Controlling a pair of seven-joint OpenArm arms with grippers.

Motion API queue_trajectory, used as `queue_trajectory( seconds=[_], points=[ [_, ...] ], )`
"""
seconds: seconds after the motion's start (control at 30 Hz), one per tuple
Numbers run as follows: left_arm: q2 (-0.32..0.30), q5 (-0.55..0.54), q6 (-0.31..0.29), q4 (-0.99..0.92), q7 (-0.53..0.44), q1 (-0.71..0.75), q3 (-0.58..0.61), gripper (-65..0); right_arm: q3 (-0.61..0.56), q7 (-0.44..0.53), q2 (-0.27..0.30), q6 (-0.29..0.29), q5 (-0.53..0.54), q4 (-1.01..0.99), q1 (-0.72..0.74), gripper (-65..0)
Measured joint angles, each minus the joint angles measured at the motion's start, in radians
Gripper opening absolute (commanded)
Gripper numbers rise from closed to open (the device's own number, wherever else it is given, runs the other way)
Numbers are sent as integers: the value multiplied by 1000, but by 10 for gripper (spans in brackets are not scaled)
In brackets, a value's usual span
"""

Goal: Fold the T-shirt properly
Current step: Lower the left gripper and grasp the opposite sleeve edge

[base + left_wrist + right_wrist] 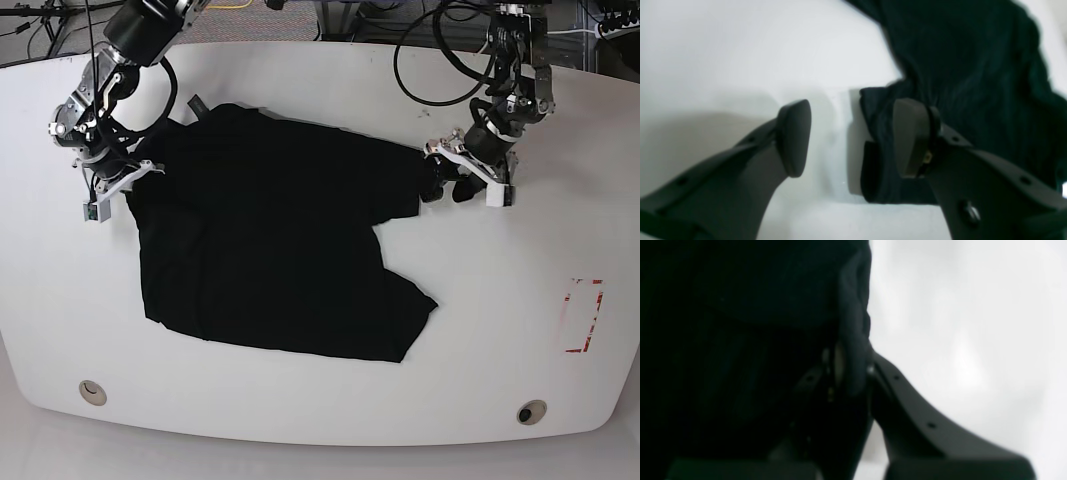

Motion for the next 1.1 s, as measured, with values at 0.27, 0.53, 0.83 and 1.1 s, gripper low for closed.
queue_trajectory(
  seconds=[0.27, 0.53, 0.83, 1.1],
  points=[
    [17, -24, -10, -56, 3, -8, 21, -282, 0, 0, -3, 0, 3, 11, 0, -649],
    [25, -37, -14, -82, -4, -29, 59, -279, 1, -1, -2, 0, 3, 23, -4, -648],
    [18, -21, -28, -85, -3, -46, 142, -274, -2, -5, -3, 0, 3, 45, -8, -646],
    [18, -3, -39, -70, 11, -50, 196, -265, -2, -8, -3, 0, 2, 63, -18, -645]
  ],
)
